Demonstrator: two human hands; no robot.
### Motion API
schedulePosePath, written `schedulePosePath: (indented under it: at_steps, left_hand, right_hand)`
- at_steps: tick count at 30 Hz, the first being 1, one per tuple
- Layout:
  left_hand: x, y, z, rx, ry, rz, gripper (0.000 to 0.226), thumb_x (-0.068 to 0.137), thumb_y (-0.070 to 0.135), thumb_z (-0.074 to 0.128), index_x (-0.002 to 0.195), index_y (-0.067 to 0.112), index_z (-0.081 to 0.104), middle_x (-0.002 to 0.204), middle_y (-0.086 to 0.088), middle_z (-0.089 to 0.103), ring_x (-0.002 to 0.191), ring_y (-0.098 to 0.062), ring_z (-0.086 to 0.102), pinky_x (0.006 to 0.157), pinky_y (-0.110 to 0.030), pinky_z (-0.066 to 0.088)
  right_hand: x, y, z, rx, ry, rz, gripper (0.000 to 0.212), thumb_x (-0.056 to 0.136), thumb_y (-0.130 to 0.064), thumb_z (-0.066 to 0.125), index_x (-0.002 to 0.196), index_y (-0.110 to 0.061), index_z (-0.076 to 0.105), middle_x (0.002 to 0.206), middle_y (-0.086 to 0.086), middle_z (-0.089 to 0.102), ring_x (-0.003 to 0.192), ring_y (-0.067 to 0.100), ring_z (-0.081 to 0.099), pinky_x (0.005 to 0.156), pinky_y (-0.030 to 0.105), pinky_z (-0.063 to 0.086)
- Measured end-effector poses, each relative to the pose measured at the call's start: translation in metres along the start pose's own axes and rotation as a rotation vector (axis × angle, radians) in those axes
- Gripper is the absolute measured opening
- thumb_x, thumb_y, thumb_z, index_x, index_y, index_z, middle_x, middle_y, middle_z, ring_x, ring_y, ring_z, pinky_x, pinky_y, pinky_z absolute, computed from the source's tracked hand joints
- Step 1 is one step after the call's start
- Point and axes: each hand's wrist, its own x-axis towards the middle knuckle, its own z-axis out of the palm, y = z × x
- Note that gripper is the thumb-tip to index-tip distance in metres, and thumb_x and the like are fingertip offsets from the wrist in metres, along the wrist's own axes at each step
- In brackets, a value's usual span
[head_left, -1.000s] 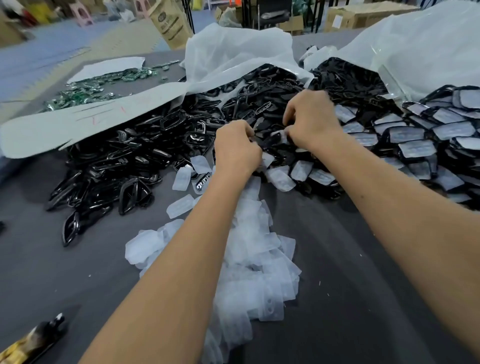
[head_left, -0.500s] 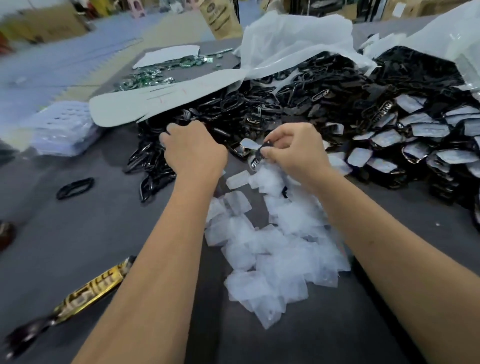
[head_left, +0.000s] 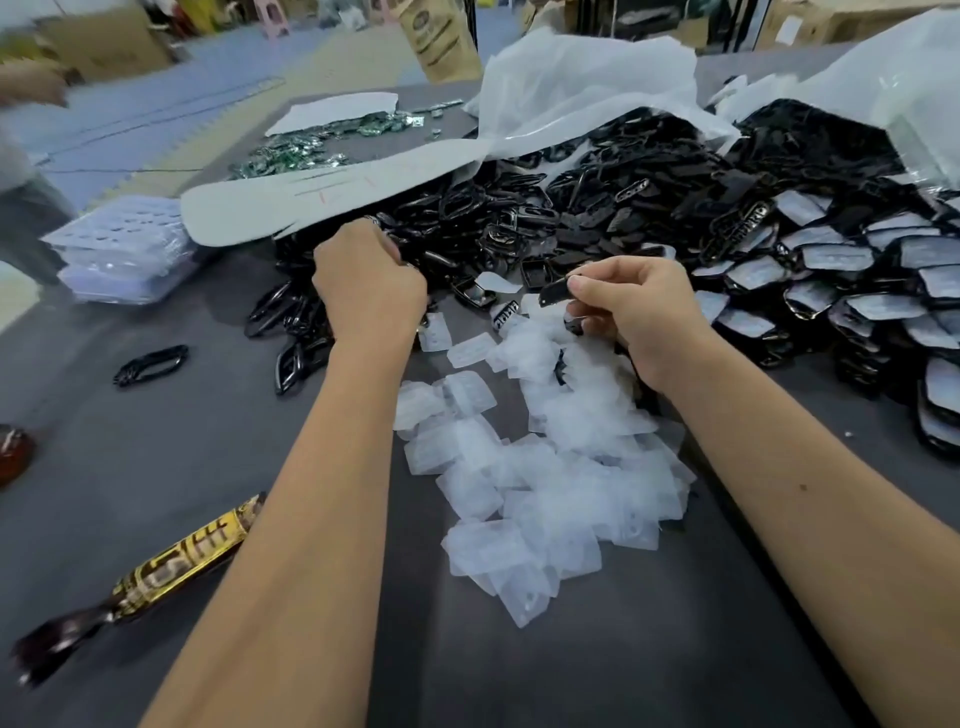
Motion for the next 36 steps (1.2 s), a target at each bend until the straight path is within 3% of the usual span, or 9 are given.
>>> schedulePosePath:
  at_steps: [3,6,8,11,13,17,21,26,36]
  left_hand:
    - [-0.011,0.016,0.019,-0.314,-0.059,-0.041,0.03,0.08,-0.002,0.057,0.093,0.021,0.071,0.087,-0.003,0.073,0.084,-0.021,0.073,0.08,-0.035,0.059]
    - [-0.03,0.028,0.044,-0.465,-0.131,-0.067,0.027,0.088,0.002,0.065,0.088,0.026,0.077,0.075,0.008,0.072,0.059,0.003,0.063,0.061,-0.017,0.049]
    - [-0.044,0.028,0.058,-0.579,-0.168,-0.114,0.021,0.091,0.003,0.069,0.089,0.022,0.077,0.07,0.007,0.07,0.054,0.0,0.06,0.057,-0.018,0.047]
    - [-0.056,0.022,0.066,-0.774,-0.228,-0.181,0.01,0.093,0.002,0.071,0.089,0.011,0.07,0.06,0.005,0.063,0.057,-0.011,0.069,0.065,-0.028,0.06]
    - [-0.057,0.02,0.068,-0.831,-0.246,-0.184,0.009,0.092,0.0,0.073,0.09,0.007,0.067,0.061,0.002,0.065,0.062,-0.017,0.074,0.071,-0.032,0.064]
    - [-0.054,0.025,0.066,-0.856,-0.284,-0.166,0.013,0.09,-0.006,0.071,0.087,0.005,0.064,0.079,-0.016,0.076,0.078,-0.025,0.078,0.068,-0.029,0.063]
    - [-0.057,0.029,0.07,-0.846,-0.335,-0.183,0.017,0.091,-0.013,0.063,0.091,0.003,0.07,0.089,-0.021,0.076,0.08,-0.025,0.079,0.068,-0.026,0.062]
    - [-0.056,0.027,0.07,-0.863,-0.423,-0.166,0.026,0.091,-0.014,0.06,0.092,0.007,0.076,0.079,-0.012,0.078,0.073,-0.026,0.078,0.069,-0.026,0.062]
    - [-0.058,0.024,0.074,-0.846,-0.427,-0.087,0.022,0.091,-0.012,0.063,0.097,0.004,0.079,0.083,-0.015,0.078,0.069,-0.026,0.077,0.069,-0.029,0.063]
  right_hand:
    - [-0.003,0.0,-0.007,0.037,0.003,-0.006,0.015,0.092,0.001,0.074,0.08,-0.009,0.074,0.069,0.002,0.071,0.062,0.014,0.069,0.055,0.021,0.052]
    - [-0.006,0.001,-0.011,0.064,-0.003,-0.029,0.014,0.093,-0.001,0.073,0.082,-0.009,0.073,0.073,0.003,0.072,0.065,0.016,0.071,0.056,0.022,0.053]
    - [-0.007,0.004,-0.012,0.113,-0.003,-0.055,0.015,0.096,-0.001,0.069,0.084,-0.008,0.068,0.078,0.009,0.071,0.071,0.02,0.074,0.056,0.024,0.054]
    - [-0.008,0.007,-0.012,0.21,-0.013,-0.098,0.017,0.104,0.0,0.054,0.09,-0.008,0.054,0.108,0.04,0.065,0.086,0.033,0.078,0.057,0.027,0.055]
    - [-0.008,0.009,-0.012,0.235,0.012,-0.137,0.015,0.106,0.002,0.048,0.095,-0.008,0.049,0.117,0.045,0.062,0.088,0.037,0.078,0.057,0.027,0.054]
    - [-0.004,0.014,-0.012,0.133,0.087,-0.229,0.015,0.102,0.003,0.056,0.104,-0.01,0.064,0.081,0.005,0.068,0.064,0.013,0.062,0.059,0.022,0.045]
    - [-0.003,0.019,-0.012,-0.107,0.078,-0.342,0.029,0.099,0.002,0.06,0.112,-0.017,0.078,0.071,-0.019,0.064,0.059,0.001,0.047,0.059,0.018,0.042]
    - [-0.006,0.021,-0.007,-0.31,0.196,-0.422,0.01,0.086,-0.009,0.081,0.091,-0.013,0.072,0.08,0.001,0.073,0.068,0.015,0.068,0.072,0.044,0.062]
    - [-0.008,0.018,-0.005,-0.439,0.196,-0.455,0.006,0.083,-0.011,0.085,0.084,-0.012,0.079,0.073,-0.002,0.075,0.063,0.014,0.07,0.069,0.04,0.063]
